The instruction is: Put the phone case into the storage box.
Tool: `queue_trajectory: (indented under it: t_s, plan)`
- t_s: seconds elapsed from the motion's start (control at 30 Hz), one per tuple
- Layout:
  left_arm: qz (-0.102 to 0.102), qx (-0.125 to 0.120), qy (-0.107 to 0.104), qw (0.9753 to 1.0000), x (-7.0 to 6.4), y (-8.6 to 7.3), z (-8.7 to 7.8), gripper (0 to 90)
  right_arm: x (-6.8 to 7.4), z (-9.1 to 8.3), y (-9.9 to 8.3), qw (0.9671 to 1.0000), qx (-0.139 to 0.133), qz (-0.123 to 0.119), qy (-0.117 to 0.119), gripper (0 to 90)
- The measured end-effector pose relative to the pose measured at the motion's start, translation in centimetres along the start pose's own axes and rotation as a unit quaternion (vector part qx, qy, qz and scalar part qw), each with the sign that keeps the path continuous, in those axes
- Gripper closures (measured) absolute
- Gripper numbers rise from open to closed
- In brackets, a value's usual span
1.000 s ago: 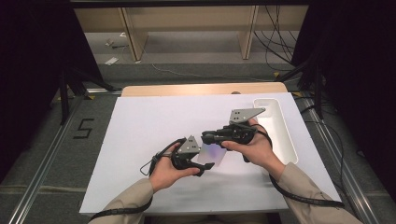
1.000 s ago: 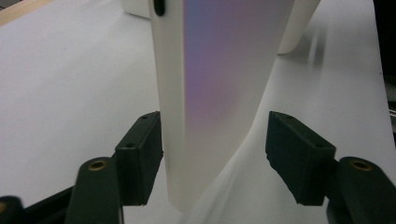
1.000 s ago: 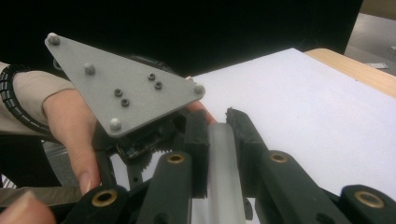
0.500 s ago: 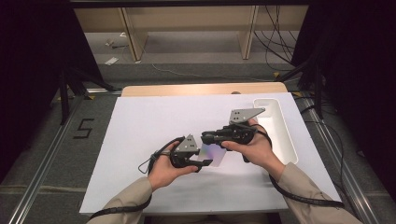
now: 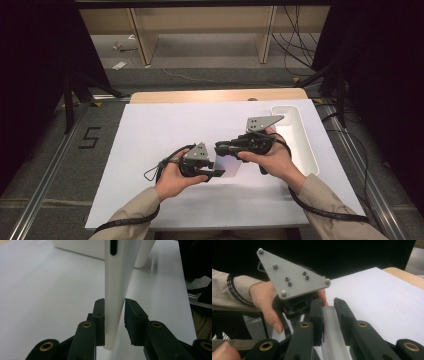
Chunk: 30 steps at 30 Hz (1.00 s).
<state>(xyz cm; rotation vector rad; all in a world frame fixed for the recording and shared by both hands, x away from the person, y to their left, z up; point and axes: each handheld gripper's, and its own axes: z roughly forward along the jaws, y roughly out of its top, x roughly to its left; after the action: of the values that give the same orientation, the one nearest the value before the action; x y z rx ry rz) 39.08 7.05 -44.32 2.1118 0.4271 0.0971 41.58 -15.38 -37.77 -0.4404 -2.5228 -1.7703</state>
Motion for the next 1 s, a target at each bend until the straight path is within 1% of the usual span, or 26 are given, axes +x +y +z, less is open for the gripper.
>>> queue_trajectory:
  t_s: [0.27, 0.4, 0.47, 0.53, 0.57, 0.6, 0.67, 0.7, 0.77, 0.8, 0.83, 0.87, 0.9, 0.97, 1.0]
  plan:
    - [-0.008, -0.002, -0.025, 0.9997, 0.3, 0.0, -0.2, 74.1, 0.0, -0.1, 0.1, 1.0000, -0.002, -0.007, 0.006, 78.0]
    - [-0.011, -0.005, -0.030, 0.9995, 0.3, 0.0, -0.3, 75.1, 0.0, -0.1, 0.1, 0.9999, -0.004, -0.012, 0.011, 77.3]
    - [-0.014, -0.003, -0.040, 0.9991, 0.4, 0.0, -0.4, 75.9, 0.0, -0.1, 0.1, 0.9998, -0.004, -0.016, 0.014, 76.7]
    - [-0.017, -0.006, -0.053, 0.9985, 0.4, 0.0, -0.4, 78.3, 0.0, -0.2, 0.2, 0.9996, -0.003, -0.025, 0.015, 74.2]
    - [-0.016, -0.008, -0.057, 0.9982, 0.3, 0.0, -0.4, 79.7, 0.0, -0.2, 0.2, 0.9994, -0.004, -0.030, 0.015, 70.3]
    - [-0.016, -0.009, -0.057, 0.9982, 0.3, 0.1, -0.4, 80.0, 0.0, -0.2, 0.2, 0.9994, -0.007, -0.032, 0.013, 67.7]
    - [-0.014, -0.008, -0.054, 0.9984, 0.3, 0.2, -0.4, 80.2, -0.2, -0.3, 0.2, 0.9993, -0.010, -0.034, 0.008, 61.3]
    - [-0.019, -0.008, -0.053, 0.9984, 0.3, 0.2, -0.4, 80.3, -0.3, -0.3, 0.2, 0.9993, -0.013, -0.035, 0.000, 56.5]
    - [-0.029, -0.008, -0.042, 0.9986, 0.5, 0.0, -0.6, 80.4, -0.5, -0.4, 0.1, 0.9991, -0.019, -0.034, -0.018, 46.6]
    - [-0.038, -0.008, -0.032, 0.9987, 0.6, -0.1, -0.7, 80.4, -0.6, -0.5, 0.1, 0.9989, -0.025, -0.031, -0.025, 41.7]
    - [-0.040, -0.007, -0.025, 0.9989, 0.7, -0.1, -0.9, 80.3, -0.7, -0.7, 0.0, 0.9986, -0.028, -0.024, -0.037, 33.9]
    - [-0.045, -0.007, -0.018, 0.9988, 0.8, -0.1, -0.9, 80.3, -0.9, -0.7, 0.0, 0.9981, -0.032, -0.022, -0.048, 30.0]
    - [-0.052, -0.007, -0.008, 0.9986, 0.9, -0.1, -1.1, 80.4, -1.0, -0.9, 0.0, 0.9975, -0.036, -0.018, -0.059, 28.1]
    - [-0.057, -0.006, 0.004, 0.9983, 1.0, -0.1, -1.2, 80.3, -1.4, -1.1, -0.2, 0.9965, -0.045, 0.000, -0.071, 24.9]
    - [-0.062, -0.004, 0.014, 0.9980, 1.0, -0.1, -1.2, 80.3, -1.6, -1.1, -0.3, 0.9962, -0.046, 0.006, -0.074, 24.5]
